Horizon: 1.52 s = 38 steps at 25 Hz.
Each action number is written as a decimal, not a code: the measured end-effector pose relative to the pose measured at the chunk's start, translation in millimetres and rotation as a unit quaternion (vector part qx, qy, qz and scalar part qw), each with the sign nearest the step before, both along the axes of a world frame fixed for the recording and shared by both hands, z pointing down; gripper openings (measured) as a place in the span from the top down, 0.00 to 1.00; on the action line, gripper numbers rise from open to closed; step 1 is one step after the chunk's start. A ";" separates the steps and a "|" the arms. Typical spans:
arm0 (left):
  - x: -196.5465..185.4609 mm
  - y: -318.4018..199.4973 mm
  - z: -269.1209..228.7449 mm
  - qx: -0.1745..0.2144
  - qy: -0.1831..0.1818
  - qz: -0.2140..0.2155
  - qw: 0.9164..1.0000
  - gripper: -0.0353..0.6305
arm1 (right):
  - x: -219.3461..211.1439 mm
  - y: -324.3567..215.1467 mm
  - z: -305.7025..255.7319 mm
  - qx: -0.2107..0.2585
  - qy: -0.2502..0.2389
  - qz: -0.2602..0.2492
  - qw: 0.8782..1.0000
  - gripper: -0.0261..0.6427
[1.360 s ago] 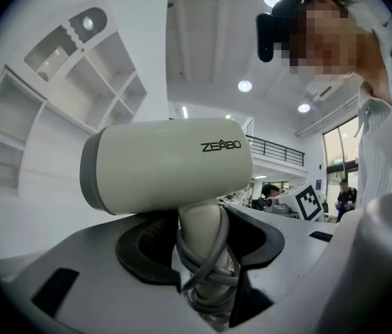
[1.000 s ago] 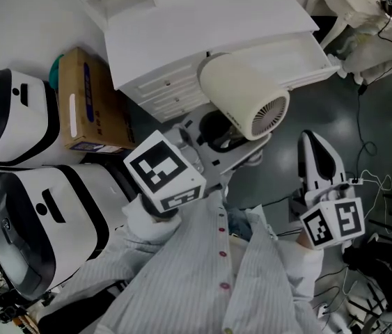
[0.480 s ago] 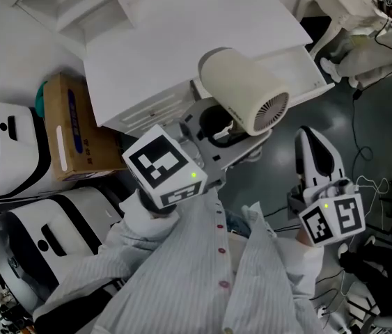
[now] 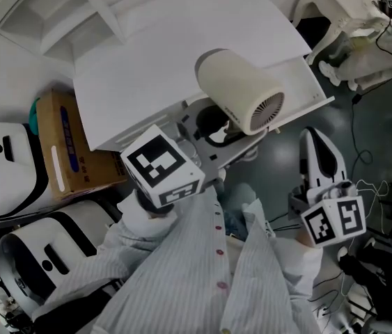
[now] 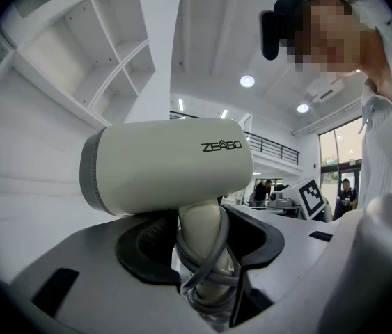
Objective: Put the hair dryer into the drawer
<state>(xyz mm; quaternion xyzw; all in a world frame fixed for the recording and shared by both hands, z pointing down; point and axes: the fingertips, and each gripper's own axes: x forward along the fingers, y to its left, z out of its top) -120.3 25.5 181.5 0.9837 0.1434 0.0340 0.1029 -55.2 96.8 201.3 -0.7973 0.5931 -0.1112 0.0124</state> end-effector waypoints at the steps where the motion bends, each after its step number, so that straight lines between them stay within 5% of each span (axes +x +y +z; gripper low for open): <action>1: 4.7 -2.6 1.5 0.000 -0.002 0.001 1.000 0.64 | 4.6 -1.6 1.1 -0.001 -0.001 0.002 1.000 0.94; 10: 50.6 -9.7 13.0 -0.005 -0.018 0.001 1.000 0.64 | 51.1 -12.1 10.3 -0.013 -0.013 -0.004 1.000 0.94; 21: 140.4 -36.9 16.0 -0.013 -0.020 -0.078 0.997 0.64 | 153.6 -55.1 15.5 -0.023 -0.019 -0.087 0.996 0.94; 33: 237.0 -67.5 29.9 -0.026 -0.035 -0.202 0.978 0.64 | 259.8 -98.9 27.7 -0.038 -0.030 -0.209 0.977 0.94; 38: 248.8 -64.0 51.0 -0.037 -0.051 -0.240 0.969 0.64 | 276.7 -107.8 43.4 -0.048 -0.040 -0.254 0.965 0.94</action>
